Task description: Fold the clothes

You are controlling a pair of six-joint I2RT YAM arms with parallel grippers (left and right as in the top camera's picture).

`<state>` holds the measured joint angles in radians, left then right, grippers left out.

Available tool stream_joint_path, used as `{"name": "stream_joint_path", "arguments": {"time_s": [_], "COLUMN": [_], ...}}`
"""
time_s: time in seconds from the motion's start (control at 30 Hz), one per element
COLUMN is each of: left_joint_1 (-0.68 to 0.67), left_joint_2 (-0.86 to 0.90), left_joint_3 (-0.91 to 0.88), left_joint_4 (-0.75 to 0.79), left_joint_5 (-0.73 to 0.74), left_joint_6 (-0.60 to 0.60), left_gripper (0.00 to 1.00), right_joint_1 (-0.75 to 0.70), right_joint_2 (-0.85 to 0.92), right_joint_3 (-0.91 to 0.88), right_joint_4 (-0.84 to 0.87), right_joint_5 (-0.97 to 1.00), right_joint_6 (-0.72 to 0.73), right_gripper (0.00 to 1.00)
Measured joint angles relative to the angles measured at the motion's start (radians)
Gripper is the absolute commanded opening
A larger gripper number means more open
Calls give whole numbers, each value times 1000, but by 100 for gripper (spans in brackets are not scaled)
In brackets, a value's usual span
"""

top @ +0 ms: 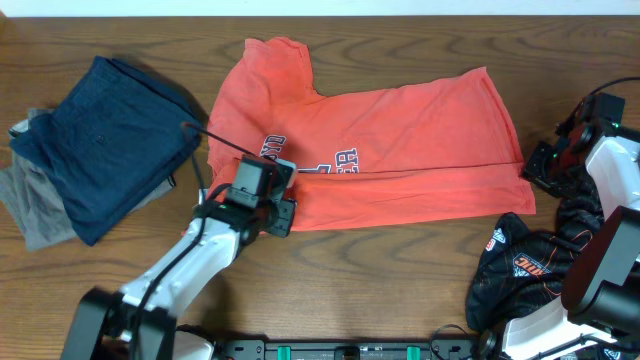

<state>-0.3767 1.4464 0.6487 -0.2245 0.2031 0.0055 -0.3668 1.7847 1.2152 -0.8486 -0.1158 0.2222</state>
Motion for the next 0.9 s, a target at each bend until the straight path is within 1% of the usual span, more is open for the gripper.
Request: {"name": "stream_joint_path", "arguments": {"time_s": [0.13, 0.2, 0.33, 0.4, 0.43, 0.47, 0.5, 0.63, 0.9], "left_joint_1": [-28, -35, -37, -37, -37, -37, -37, -37, -37], "left_joint_2": [76, 96, 100, 100, 100, 100, 100, 93, 56], "left_joint_3": [0, 2, 2, 2, 2, 2, 2, 2, 2], "left_joint_4": [46, 62, 75, 76, 76, 77, 80, 92, 115], "left_joint_5": [-3, -16, -48, -58, -62, -65, -68, -76, -76], "left_joint_6": [12, 19, 24, 23, 24, 21, 22, 28, 28], "left_gripper": [48, 40, 28, 19, 12, 8, 6, 6, 6], "right_joint_1": [0, 0, 0, 0, 0, 0, 0, 0, 0], "right_joint_2": [0, 0, 0, 0, 0, 0, 0, 0, 0], "right_joint_3": [0, 0, 0, 0, 0, 0, 0, 0, -16], "right_joint_4": [-1, -4, -5, -5, -5, -5, -5, -6, -19], "right_joint_5": [0, 0, 0, 0, 0, 0, 0, 0, 0], "right_joint_6": [0, 0, 0, 0, 0, 0, 0, 0, 0], "right_gripper": [36, 36, 35, 35, 34, 34, 34, 30, 32]}}
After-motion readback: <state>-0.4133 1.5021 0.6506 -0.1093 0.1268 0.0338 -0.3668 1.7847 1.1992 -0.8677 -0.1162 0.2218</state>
